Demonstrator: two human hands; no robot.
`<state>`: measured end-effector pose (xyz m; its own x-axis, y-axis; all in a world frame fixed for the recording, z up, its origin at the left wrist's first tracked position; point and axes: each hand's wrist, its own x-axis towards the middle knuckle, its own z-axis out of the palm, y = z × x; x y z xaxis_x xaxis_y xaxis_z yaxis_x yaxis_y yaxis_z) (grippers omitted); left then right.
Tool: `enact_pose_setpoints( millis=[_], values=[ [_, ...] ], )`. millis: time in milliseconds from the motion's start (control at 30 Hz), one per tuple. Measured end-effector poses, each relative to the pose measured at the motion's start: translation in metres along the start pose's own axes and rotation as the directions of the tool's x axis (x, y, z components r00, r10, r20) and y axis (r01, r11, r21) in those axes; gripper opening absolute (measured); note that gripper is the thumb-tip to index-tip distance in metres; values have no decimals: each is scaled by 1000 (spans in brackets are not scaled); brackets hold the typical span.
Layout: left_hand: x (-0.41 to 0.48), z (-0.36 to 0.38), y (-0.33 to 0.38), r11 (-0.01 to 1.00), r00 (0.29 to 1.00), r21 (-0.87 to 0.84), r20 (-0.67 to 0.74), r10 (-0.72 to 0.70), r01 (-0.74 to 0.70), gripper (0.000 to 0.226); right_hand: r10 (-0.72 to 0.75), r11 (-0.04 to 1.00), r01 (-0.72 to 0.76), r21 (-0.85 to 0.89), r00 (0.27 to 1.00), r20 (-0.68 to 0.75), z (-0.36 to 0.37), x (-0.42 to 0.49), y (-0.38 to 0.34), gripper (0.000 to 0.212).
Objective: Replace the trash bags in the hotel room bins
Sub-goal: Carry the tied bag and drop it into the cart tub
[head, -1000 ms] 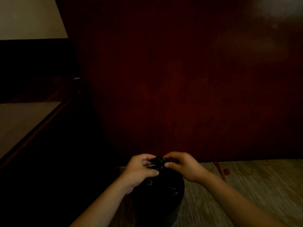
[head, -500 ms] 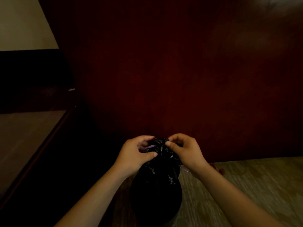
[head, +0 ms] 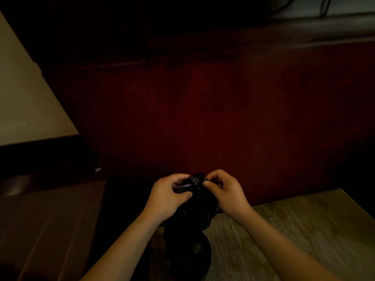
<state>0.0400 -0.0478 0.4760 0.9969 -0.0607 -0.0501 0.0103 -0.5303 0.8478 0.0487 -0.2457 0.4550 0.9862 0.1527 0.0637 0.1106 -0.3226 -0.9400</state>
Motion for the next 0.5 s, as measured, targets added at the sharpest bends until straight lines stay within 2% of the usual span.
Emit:
enact_pose_setpoints(
  millis=[200, 300, 500],
  values=[
    [-13, -37, 128, 994, 996, -108, 85, 32, -23, 38, 73, 994, -61, 94, 989, -130, -72, -26, -105, 5],
    [-25, -41, 186, 989, 988, -136, 136, 71, -52, 36, 59, 996, -44, 83, 981, -185, -109, -45, -149, 8],
    [-45, -19, 277, 983, 967, -157, 219, 128, -95, 34, 48, 999, -41, 32, 962, -270, -178, -86, -196, 28]
  ],
)
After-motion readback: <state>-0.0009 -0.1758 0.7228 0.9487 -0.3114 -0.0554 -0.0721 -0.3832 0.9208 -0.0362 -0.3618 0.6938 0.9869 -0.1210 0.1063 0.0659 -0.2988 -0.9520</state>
